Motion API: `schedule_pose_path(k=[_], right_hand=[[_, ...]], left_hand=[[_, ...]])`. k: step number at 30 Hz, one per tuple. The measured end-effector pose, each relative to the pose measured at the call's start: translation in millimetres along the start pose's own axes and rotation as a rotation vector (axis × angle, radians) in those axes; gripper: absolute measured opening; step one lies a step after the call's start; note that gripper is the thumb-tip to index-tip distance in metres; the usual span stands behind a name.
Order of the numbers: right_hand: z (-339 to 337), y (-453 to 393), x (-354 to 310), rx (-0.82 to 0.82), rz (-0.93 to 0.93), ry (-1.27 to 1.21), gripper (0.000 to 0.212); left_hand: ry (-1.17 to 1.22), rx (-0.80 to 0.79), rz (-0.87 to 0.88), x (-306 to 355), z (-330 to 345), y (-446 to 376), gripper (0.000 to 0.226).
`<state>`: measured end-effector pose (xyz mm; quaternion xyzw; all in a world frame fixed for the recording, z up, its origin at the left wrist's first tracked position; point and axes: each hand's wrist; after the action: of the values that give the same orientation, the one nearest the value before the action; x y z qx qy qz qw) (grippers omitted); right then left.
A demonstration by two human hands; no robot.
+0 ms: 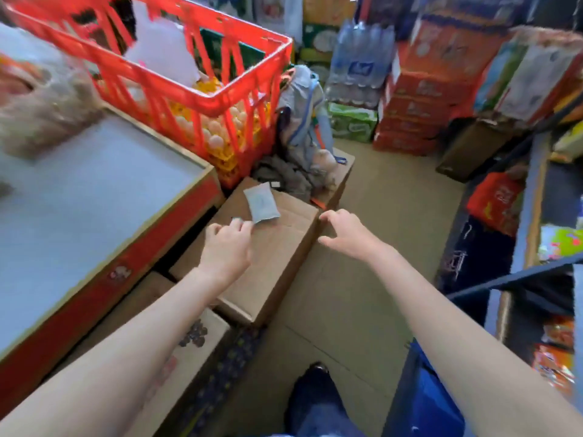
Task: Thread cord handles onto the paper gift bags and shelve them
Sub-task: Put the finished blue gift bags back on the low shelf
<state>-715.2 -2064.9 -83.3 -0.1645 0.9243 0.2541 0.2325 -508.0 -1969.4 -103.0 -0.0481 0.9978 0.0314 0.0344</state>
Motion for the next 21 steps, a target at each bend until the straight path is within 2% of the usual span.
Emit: schedule_pose_path(k=[2, 5, 8, 11, 14, 18, 21], right_hand=[[40, 12, -49, 0.006, -0.122, 0.116, 0.051], [99, 34, -119, -0.018, -0.302, 0.198, 0.046], [151, 53, -183, -0.121, -0.397, 0.211, 0.043], [198, 73, -242, -0.235, -0.493, 0.219, 0.043], [238, 84, -284, -0.323, -0.592, 0.216, 0.042], [281, 95, -319, -0.439, -0.627, 0.211, 0.044], [306, 109, -335, -0.496, -0.602, 0.214, 0.048]], left_hand=[[-0.112, 0.046, -0.111, -57, 4, 62, 0.043], [-0.253, 0.002, -0.253, -137, 7, 161, 0.041], [-0.246, -0.053, -0.441, -191, 17, 245, 0.039], [-0.159, -0.166, -0.651, -221, 28, 311, 0.034], [-0.177, -0.192, -0.77, -238, 44, 360, 0.036], [-0.167, -0.071, -0.879, -259, 49, 403, 0.048], [-0.149, -0.079, -0.946, -278, 49, 426, 0.069]])
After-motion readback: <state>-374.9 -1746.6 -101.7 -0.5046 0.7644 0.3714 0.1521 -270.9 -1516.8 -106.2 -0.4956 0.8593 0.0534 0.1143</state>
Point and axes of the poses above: each hand's wrist, its own y-axis away from the middle knuckle, its own z-axis out of the palm, x = y × z, and after that the axes turned 11 degrees about -y, right-handed
